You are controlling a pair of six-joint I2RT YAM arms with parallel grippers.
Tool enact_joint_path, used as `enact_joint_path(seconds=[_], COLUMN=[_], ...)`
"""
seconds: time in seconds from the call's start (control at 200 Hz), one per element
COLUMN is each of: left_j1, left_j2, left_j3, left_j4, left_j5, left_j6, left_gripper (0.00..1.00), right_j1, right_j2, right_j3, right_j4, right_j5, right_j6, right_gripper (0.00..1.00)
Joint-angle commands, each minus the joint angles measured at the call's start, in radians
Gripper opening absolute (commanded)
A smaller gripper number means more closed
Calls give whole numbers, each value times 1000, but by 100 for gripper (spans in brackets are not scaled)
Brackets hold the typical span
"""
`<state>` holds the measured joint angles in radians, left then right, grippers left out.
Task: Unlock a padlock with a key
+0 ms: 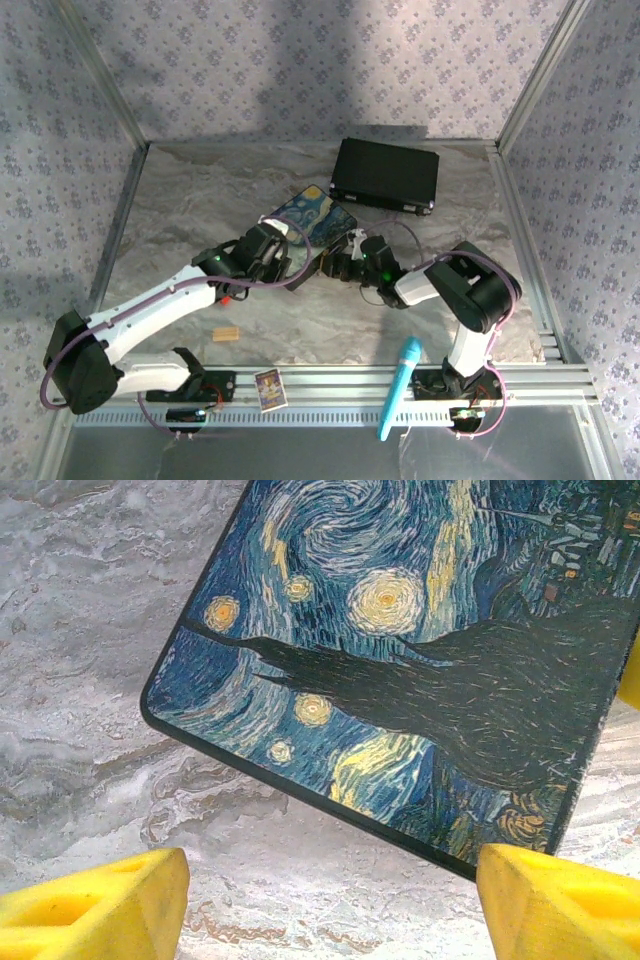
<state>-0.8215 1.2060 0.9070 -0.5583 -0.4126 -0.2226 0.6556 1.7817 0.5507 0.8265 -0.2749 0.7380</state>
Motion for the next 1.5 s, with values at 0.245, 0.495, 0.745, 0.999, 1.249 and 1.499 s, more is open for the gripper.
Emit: enact_joint_path(seconds=[0.245,0.495,0.745,0.999,1.249,1.499], left_j1=[10,7,5,-51,-122,-102], left_j2=[23,102,182,274,458,491], left_j3=[30,168,290,339,306,306], left_j4=[5,-96,-213,-361,-380,-352], left_j5=[10,10,76,85,-50,-9], left_j6=[21,82,124,256,305,269], left_gripper=[78,78,78,77,76,63], right_j1=[89,165,138,144,111,177], right_j2=[100,56,168,159,205,169], right_j3=[4,5,41,-2,-7,16], right_j4=[-9,-113,21,5,118,17], right_j5=[102,176,117,210,161,234], right_j6=[210,248,362,368,384,231], right_gripper=[48,51,47,20,12,37])
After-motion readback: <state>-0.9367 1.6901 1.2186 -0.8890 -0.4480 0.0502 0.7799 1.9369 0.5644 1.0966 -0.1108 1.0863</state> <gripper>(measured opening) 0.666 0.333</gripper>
